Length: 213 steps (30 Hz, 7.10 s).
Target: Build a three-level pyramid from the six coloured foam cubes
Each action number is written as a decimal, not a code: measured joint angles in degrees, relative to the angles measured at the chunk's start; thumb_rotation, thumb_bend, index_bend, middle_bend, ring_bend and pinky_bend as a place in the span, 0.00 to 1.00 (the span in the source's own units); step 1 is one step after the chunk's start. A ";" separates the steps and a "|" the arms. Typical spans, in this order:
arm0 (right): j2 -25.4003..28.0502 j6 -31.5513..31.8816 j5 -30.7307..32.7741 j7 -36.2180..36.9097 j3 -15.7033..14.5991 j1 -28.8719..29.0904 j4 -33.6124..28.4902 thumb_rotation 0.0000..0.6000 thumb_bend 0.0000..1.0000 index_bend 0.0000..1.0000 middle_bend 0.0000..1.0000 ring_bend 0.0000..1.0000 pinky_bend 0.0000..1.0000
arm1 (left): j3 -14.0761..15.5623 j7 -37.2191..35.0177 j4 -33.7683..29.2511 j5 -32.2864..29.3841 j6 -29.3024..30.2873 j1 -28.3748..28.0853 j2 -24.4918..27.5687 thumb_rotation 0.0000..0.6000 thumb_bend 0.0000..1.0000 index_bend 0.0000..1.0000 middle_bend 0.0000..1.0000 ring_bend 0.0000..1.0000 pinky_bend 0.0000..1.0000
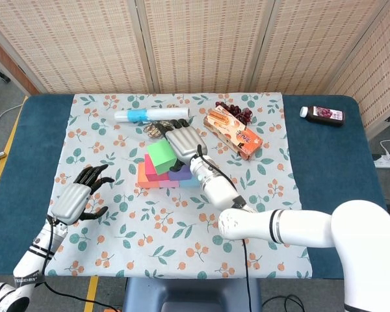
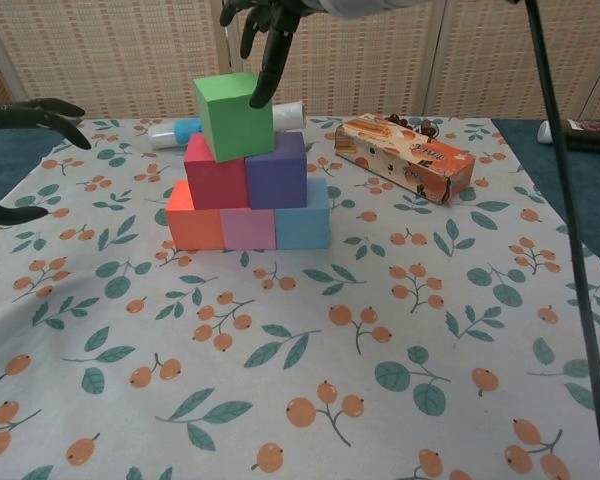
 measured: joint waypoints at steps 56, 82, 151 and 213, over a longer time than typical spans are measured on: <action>-7.78 2.62 -7.66 3.73 1.54 -4.88 7.58 1.00 0.00 0.39 0.36 0.06 0.00 | -0.19 -3.90 1.31 0.33 0.06 0.52 -0.01 1.00 0.29 0.22 0.00 0.00 0.00; -10.38 5.16 -0.97 -2.17 3.83 -3.32 7.99 1.00 0.00 0.35 0.36 0.06 0.00 | 0.14 -5.70 3.04 0.92 0.08 0.60 -0.72 1.00 0.29 0.22 0.00 0.00 0.00; 7.70 8.31 -5.26 2.53 6.57 -16.15 -13.45 1.00 0.00 0.00 0.19 0.00 0.00 | 0.24 -9.36 5.89 0.24 -3.50 -0.98 -1.69 1.00 0.29 0.24 0.00 0.00 0.00; -22.09 -5.54 -26.08 18.63 5.68 -18.79 30.82 1.00 0.00 0.00 0.18 0.00 0.00 | -3.90 -5.20 17.84 -8.64 -18.91 -13.50 -13.11 1.00 0.29 0.21 0.00 0.00 0.00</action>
